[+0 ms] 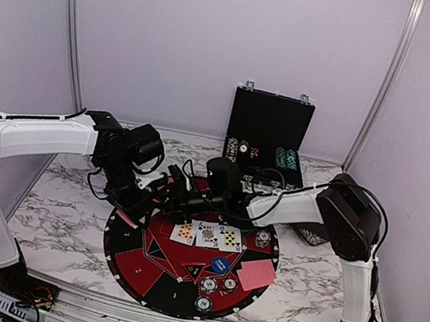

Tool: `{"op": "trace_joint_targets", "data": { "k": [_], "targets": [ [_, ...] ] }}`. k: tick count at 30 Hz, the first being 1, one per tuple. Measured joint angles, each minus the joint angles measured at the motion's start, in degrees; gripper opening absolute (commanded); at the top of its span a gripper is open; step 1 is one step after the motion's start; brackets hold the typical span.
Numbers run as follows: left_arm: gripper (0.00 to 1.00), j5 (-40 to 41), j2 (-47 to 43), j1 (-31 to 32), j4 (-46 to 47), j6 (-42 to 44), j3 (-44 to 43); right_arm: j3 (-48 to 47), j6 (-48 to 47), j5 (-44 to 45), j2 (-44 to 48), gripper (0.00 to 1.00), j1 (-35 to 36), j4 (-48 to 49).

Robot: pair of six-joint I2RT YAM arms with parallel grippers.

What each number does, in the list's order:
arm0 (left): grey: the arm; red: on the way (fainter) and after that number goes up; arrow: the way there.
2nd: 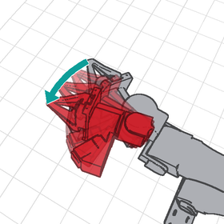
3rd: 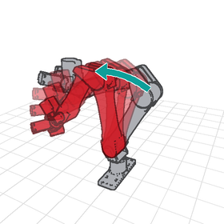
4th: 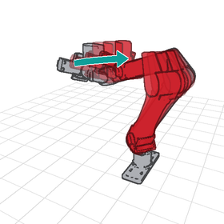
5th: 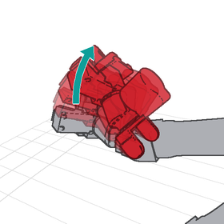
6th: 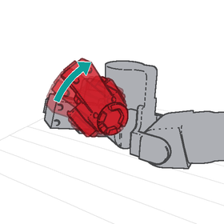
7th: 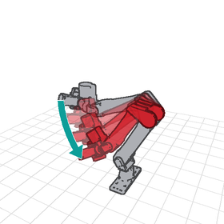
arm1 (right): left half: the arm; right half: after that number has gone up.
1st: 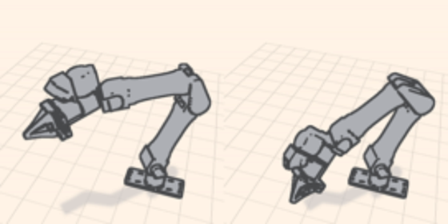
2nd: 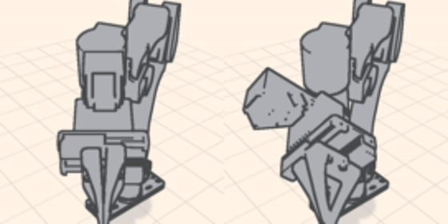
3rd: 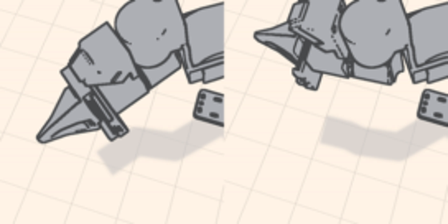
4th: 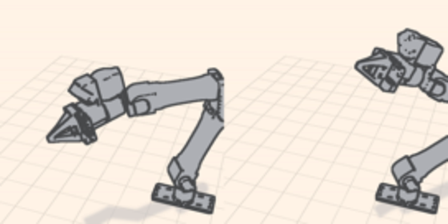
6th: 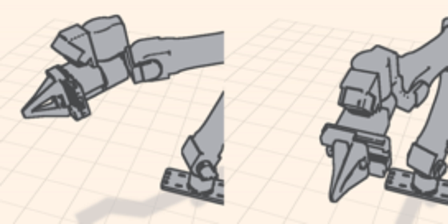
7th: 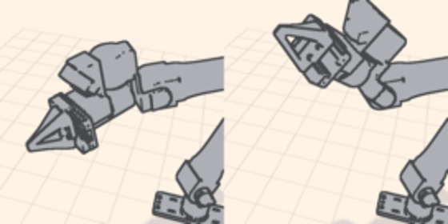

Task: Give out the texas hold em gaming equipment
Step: Adjust the poker card at the face-down deck piles.

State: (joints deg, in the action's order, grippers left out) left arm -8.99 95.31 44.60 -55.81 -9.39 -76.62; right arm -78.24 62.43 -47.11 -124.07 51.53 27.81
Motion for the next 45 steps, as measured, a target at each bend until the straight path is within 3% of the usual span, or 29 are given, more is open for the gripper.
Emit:
{"op": "trace_joint_targets", "data": {
  "k": [10,45],
  "targets": [
    [0.48,0.07,0.0,0.0,-0.48,0.04,-0.35,-0.07,-1.86,1.36,0.0,0.46,-0.26,-1.68],
    [0.48,0.09,0.0,0.0,-1.25,0.02,-0.35,3.56,-3.74,3.98,4.81,0.39,-1.99,-3.15]
  ]
}}
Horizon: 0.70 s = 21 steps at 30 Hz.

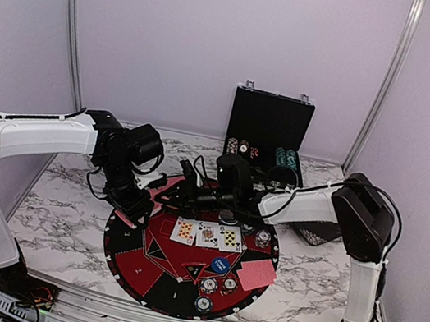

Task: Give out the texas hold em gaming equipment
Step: Adjust the poker card at the face-down deck piles, then pick up the poker card from the face-down deck piles.

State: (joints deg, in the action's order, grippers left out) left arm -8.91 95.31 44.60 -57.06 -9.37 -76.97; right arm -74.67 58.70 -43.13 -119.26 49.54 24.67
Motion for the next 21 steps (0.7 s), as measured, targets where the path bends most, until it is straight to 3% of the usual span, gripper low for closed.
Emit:
{"op": "trace_joint_targets", "data": {
  "k": [21],
  "targets": [
    [0.48,0.66,0.0,0.0,-0.02,-0.02,0.0,3.69,5.2,-0.26,1.27,0.15,-0.37,6.21]
  ]
}}
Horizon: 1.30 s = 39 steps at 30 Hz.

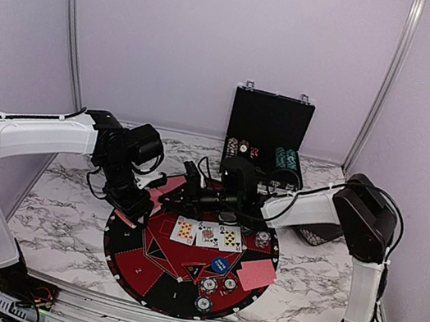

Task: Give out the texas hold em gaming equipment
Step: Pick up the poker card from the face-down deck piles.

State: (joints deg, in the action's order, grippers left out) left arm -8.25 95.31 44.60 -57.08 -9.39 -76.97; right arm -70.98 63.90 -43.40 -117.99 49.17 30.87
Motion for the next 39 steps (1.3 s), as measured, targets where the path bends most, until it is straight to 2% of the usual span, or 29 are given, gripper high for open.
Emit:
{"op": "trace_joint_targets", "data": {
  "k": [11,39],
  "targets": [
    [0.48,0.22,0.0,0.0,-0.02,0.0,0.0,0.79,1.92,-0.02,0.17,0.0,-0.79,2.14],
    [0.48,0.7,0.0,0.13,0.0,-0.02,0.04,4.55,8.39,-1.46,3.58,0.0,-2.38,9.2]
  ]
}}
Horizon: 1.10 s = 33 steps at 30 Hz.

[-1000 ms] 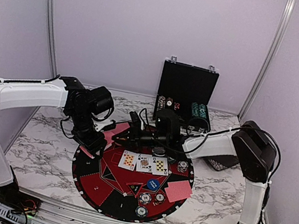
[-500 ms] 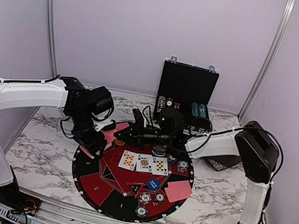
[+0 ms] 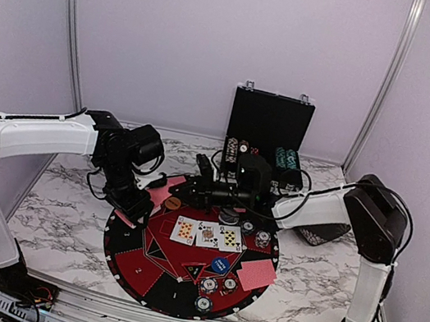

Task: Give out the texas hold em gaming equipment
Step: Pick up the poker card from the face-down deck piles.

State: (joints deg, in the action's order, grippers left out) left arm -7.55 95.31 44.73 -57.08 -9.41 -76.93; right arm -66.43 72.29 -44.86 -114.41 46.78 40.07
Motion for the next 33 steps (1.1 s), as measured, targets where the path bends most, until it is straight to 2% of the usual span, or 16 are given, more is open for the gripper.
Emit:
{"op": "trace_joint_targets", "data": {
  "k": [24,30,33],
  "targets": [
    [0.48,0.31,-0.85,-0.59,0.11,-0.22,2.93,5.11,-3.13,-6.45,5.7,0.0,-5.25,-2.47],
    [0.48,0.31,-0.96,-0.76,0.13,-0.22,3.32,5.18,-9.11,-9.35,6.78,0.0,-7.45,-8.46],
    [0.48,0.31,-1.42,-0.87,0.15,-0.22,3.52,4.24,-14.82,-10.62,6.71,0.0,-8.81,-15.26]
  ]
}}
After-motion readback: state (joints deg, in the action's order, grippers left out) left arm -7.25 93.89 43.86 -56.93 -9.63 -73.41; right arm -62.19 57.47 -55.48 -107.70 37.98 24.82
